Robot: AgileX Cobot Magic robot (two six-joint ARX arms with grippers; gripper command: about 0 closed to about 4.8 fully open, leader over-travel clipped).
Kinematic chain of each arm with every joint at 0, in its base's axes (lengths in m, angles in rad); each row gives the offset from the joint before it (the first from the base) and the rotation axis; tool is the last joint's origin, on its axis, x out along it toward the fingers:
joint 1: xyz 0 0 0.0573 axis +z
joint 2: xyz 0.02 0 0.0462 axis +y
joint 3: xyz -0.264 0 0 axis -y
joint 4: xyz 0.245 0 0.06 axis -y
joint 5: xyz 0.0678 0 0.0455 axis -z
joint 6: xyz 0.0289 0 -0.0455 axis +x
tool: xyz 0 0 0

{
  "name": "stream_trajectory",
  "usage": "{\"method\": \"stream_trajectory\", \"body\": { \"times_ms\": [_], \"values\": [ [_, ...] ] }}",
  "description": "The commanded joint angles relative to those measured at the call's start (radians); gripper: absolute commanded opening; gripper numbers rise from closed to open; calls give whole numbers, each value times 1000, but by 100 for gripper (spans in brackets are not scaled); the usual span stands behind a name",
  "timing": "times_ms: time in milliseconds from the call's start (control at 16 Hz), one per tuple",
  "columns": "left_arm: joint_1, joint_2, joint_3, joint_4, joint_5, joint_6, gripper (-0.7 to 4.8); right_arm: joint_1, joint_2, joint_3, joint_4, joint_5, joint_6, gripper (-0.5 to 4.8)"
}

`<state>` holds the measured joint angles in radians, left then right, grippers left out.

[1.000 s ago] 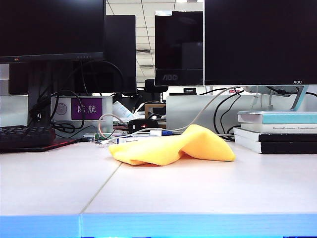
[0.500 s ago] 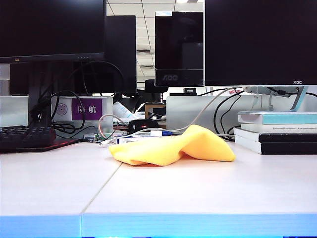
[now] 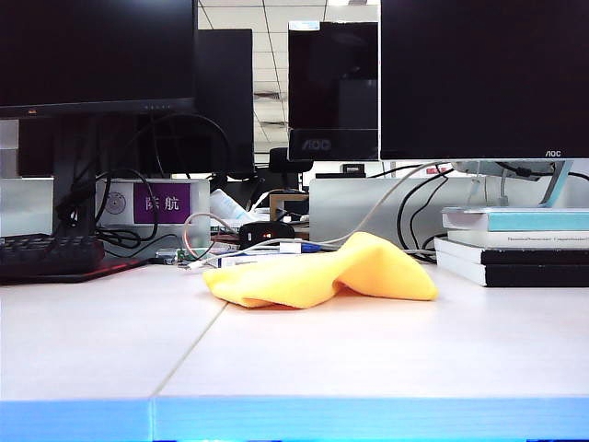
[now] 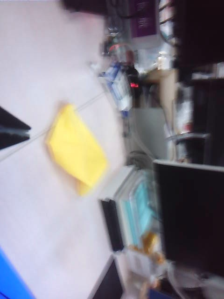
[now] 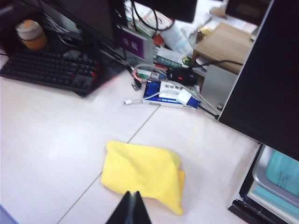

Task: Wipe the table from back to front using the rag.

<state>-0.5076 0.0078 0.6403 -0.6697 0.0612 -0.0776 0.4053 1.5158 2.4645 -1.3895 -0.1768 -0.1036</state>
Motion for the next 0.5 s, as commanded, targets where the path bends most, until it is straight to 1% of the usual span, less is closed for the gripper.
{"method": "stream_trajectory", "body": {
  "times_ms": [62,125,187,250,312,375,437,500],
  "values": [
    [0,32,-182,212,-17,-15,-6,0,-20,-19,12,-7,-2,-6],
    [-1,51,-240,292,-24,-17,-6,0,-34,-41,7,-8,-3,-6],
    [-1,56,-287,345,-55,-17,-6,0,-43,-65,8,-9,-3,-6],
    [-1,65,-340,410,-100,-17,-6,0,-56,-99,10,-11,-3,-5],
    [-1,70,-432,492,-154,-18,-6,0,-88,-178,15,-15,-5,-5],
    [-1,70,-464,515,-172,-18,-6,0,-100,-214,28,-38,-5,-6],
    [-1,70,-512,543,-169,-23,-6,0,-128,-285,64,-97,-5,-6],
    [-1,69,-544,548,-170,-37,-6,0,-157,-357,108,-134,-5,-6]
  ]
}}
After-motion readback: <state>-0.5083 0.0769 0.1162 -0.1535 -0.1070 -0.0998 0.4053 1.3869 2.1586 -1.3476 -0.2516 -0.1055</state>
